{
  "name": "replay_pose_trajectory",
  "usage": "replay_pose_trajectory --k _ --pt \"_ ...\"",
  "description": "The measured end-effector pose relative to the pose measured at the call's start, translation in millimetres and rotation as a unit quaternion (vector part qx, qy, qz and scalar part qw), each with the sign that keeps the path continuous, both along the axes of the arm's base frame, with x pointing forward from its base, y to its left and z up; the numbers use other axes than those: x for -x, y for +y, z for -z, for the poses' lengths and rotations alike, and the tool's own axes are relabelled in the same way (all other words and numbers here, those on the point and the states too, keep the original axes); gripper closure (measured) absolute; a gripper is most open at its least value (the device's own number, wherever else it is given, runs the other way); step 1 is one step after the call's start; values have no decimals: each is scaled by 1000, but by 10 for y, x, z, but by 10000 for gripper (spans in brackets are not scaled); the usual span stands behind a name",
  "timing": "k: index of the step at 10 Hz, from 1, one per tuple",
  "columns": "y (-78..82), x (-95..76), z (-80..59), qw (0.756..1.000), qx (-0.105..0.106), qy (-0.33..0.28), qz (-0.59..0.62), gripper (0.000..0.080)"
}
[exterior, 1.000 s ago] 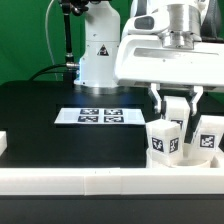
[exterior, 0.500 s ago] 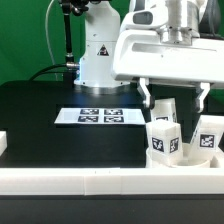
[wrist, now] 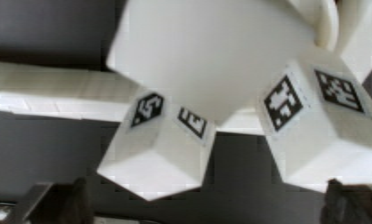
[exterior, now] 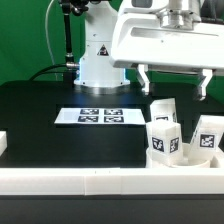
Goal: Assemble stool
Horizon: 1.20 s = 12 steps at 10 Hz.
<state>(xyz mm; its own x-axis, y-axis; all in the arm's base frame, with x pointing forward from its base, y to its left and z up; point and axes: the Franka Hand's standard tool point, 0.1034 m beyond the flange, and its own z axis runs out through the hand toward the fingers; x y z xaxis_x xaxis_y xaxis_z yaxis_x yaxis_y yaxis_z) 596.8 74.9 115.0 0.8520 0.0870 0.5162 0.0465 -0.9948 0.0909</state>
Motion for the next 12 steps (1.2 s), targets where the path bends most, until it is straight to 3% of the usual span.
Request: replay_pose_trajectory --k 3,5,7,9,12 --pt "-41 5 3 1000 -3 2 8 150" --pt "-199 48 -29 998 -25 23 54 150" --pt "-184 62 -31 997 -29 35 56 150" --pt "-153 117 33 993 -36 98 60 150" --pt "-186 158 -3 969 -58 226 83 150"
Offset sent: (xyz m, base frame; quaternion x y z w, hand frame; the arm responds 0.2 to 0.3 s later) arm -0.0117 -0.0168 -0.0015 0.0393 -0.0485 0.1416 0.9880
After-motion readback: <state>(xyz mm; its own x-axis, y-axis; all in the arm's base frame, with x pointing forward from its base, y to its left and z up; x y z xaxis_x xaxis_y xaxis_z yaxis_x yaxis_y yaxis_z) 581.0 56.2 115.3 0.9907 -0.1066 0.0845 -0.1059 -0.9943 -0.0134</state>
